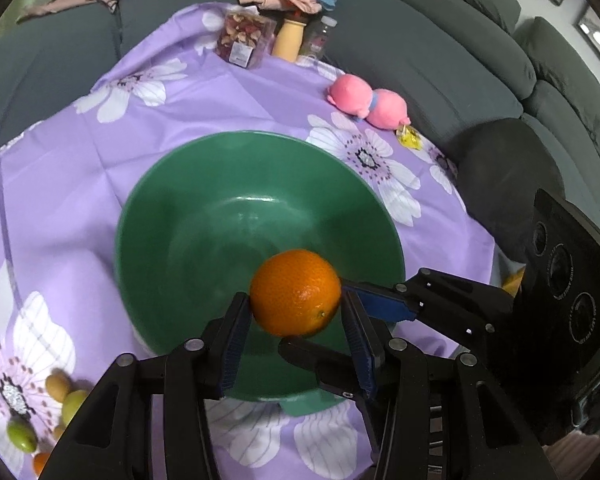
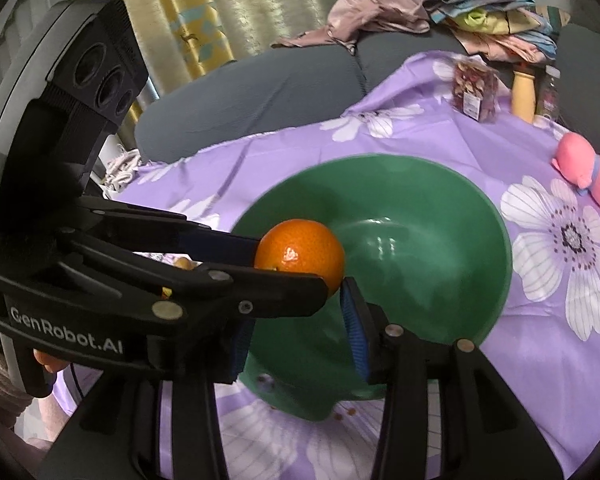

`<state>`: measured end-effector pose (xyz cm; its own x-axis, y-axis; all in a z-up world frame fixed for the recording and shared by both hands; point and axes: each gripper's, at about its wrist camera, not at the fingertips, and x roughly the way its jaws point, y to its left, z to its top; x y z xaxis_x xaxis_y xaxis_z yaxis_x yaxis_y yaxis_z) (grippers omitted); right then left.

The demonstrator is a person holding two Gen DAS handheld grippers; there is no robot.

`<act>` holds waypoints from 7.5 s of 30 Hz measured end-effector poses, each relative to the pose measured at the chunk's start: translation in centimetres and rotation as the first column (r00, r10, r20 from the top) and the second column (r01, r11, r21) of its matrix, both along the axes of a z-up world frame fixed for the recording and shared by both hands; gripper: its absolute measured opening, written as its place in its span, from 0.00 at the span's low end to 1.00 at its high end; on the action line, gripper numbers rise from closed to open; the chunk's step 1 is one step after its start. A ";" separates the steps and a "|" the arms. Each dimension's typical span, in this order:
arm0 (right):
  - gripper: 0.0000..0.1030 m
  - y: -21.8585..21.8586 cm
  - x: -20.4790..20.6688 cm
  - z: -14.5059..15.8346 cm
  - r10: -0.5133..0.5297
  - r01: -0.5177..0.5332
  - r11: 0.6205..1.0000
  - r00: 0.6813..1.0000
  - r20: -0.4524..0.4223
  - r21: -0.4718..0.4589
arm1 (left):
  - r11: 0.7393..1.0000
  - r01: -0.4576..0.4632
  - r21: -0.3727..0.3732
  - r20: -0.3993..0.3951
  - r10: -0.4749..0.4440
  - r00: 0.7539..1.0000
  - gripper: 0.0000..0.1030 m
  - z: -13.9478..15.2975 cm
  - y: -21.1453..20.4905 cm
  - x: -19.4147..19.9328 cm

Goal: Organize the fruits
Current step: 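Carry the orange over the green bowl and open the left gripper, then move the left gripper to the second orange and close on it, then carry the second orange into the green bowl and open the left gripper, then withdraw both grippers from the bowl back toward the red tomatoes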

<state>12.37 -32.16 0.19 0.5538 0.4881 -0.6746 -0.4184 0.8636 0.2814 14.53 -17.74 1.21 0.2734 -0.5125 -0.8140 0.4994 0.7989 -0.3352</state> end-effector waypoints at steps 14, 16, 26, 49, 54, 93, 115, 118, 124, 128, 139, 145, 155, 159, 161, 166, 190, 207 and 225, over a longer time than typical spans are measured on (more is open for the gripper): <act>0.58 -0.9 -1.5 0.2 -0.065 0.065 0.997 0.998 0.009 -0.030 | 0.993 -0.117 0.001 0.035 0.117 0.992 0.69 1.6 3.5 -1.2; 0.60 -1.1 -1.9 0.5 -0.073 0.073 0.997 0.997 0.017 -0.036 | 0.987 -0.157 0.022 0.051 0.155 0.987 0.79 1.9 4.6 -1.6; 0.68 0.6 -4.1 1.9 -0.019 0.021 0.999 0.999 0.046 -0.027 | 0.905 -0.423 0.032 0.046 0.422 0.906 0.81 2.0 14.7 -4.7; 0.69 13.9 -8.1 0.5 0.351 -0.352 0.936 0.935 -0.045 -0.022 | 0.813 -0.583 0.008 -0.039 0.583 0.812 0.97 -2.8 25.5 -12.1; 0.69 16.3 -7.8 -0.3 0.383 -0.387 0.921 0.921 -0.078 -0.047 | 0.830 -0.557 0.034 -0.003 0.558 0.830 0.97 -3.2 25.2 -11.9; 0.44 27.7 -2.2 -5.9 0.576 -0.619 0.779 0.770 -0.276 -0.099 | 0.873 -0.486 -0.029 -0.147 0.478 0.866 0.47 -6.8 26.7 -7.3; 0.41 22.7 -4.8 -2.5 0.506 -0.519 0.853 0.849 -0.154 -0.059 | 0.912 -0.409 -0.029 -0.043 0.408 0.912 0.41 -2.6 22.6 -9.6; 0.41 21.2 -5.6 -2.0 0.483 -0.492 0.869 0.865 -0.136 -0.050 | 0.924 -0.382 -0.011 -0.025 0.382 0.924 0.41 -2.1 20.9 -9.8; 0.41 18.1 -6.7 -1.6 0.426 -0.432 0.901 0.898 -0.108 -0.037 | 0.947 -0.318 0.032 0.004 0.318 0.948 0.41 -1.2 17.2 -9.8; 0.41 15.7 -6.8 -1.2 0.386 -0.389 0.921 0.918 -0.091 -0.018 | 0.960 -0.277 0.049 0.025 0.276 0.961 0.41 -0.7 15.0 -9.6; 0.41 8.0 -5.1 1.2 0.238 -0.238 0.971 0.971 0.004 0.024 | 0.987 -0.146 0.073 0.116 0.137 0.984 0.42 2.4 7.7 -6.8; 0.41 4.4 -3.6 1.8 0.159 -0.160 0.987 0.987 0.030 0.032 | 0.994 -0.074 0.079 0.135 0.062 0.989 0.42 3.2 4.0 -5.1; 0.41 0.9 -0.9 1.5 0.070 -0.070 0.997 0.997 0.034 0.026 | 0.998 -0.015 0.063 0.111 0.008 0.994 0.42 2.8 0.3 -2.4; 0.41 0.2 -0.2 0.8 0.049 -0.049 0.999 0.999 0.023 0.008 | 0.998 -0.013 0.061 0.085 0.007 0.996 0.42 1.8 -0.7 -1.5; 0.41 -0.1 0.1 0.4 0.042 -0.042 0.999 0.999 0.012 0.004 | 0.998 -0.009 0.060 0.070 0.005 0.998 0.42 1.4 -0.9 -1.2; 0.41 -0.5 0.3 -0.3 0.028 -0.028 1.000 1.000 -0.006 0.000 | 0.998 -0.008 0.058 0.046 0.005 0.999 0.42 0.9 -1.4 -0.9; 0.58 -1.7 -1.7 0.4 -0.062 0.062 0.997 0.998 -0.001 -0.037 | 0.982 -0.176 0.066 0.091 0.170 0.981 0.72 2.6 3.9 -2.8; 0.83 3.9 -6.3 2.6 0.066 -0.066 0.998 0.998 0.016 -0.021 | 0.893 -0.443 0.074 0.124 0.433 0.893 0.97 1.5 15.3 -9.3; 0.83 11.1 -7.2 -1.6 0.197 -0.211 0.973 0.971 -0.134 -0.099 | 0.803 -0.575 0.156 0.035 0.577 0.816 0.97 -3.7 22.8 -13.6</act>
<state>5.17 -21.10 -1.46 0.3600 0.5000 -0.7876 -0.5570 0.7925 0.2485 0.97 5.07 -2.47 0.4675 -0.1337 -0.8738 -0.0724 0.9794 -0.1886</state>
